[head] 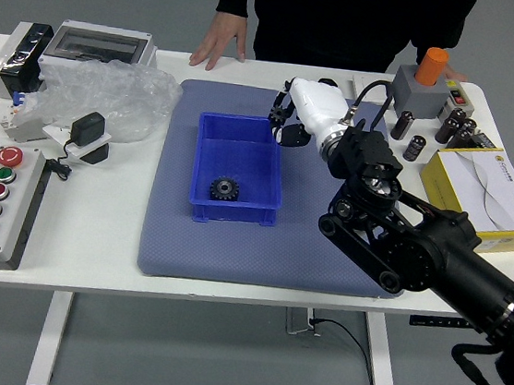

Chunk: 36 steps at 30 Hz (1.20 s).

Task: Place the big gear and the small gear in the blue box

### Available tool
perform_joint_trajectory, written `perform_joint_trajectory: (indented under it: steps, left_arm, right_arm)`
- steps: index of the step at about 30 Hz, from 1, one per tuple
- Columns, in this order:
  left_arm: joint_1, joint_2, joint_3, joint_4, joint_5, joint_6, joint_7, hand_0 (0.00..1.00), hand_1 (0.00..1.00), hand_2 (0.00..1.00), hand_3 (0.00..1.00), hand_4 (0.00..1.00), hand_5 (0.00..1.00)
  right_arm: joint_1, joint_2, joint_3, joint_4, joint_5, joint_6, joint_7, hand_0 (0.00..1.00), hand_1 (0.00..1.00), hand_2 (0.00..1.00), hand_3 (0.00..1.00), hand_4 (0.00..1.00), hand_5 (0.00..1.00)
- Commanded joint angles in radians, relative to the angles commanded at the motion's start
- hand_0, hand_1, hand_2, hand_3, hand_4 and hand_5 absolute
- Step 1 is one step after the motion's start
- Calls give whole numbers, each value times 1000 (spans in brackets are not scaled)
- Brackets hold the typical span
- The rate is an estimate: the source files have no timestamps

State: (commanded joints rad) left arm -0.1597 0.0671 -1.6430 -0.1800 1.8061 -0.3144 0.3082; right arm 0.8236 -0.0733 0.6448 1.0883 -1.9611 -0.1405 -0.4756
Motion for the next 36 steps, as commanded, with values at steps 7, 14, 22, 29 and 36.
perform_joint_trajectory:
  steps: [7,14,22,29,36]
  left_arm:
    - [-3,-2,-6,0,10,-2,0,815,801,813,837,633,278]
    - [-7,-5,-7,0,15,-3,0,815,802,813,837,632,279]
    - [-5,-6,-5,0,16,-4,1,815,802,813,837,632,280]
    - [-3,-5,-5,0,18,-4,0,815,803,813,837,630,280]
    - [-1,-4,5,0,5,0,-1,815,803,813,837,630,280]
  right_arm:
    - [-15,43,-8,8,1,-16,4,659,467,468,540,624,82]
    - [-24,67,-13,3,21,-16,11,657,475,484,580,658,82]
    - [-26,73,-10,-9,58,39,5,622,470,534,653,662,356]
    - [-25,71,-6,-8,70,72,-3,608,517,665,847,876,470]
    - [-30,32,26,34,56,95,-20,622,527,665,839,886,480]
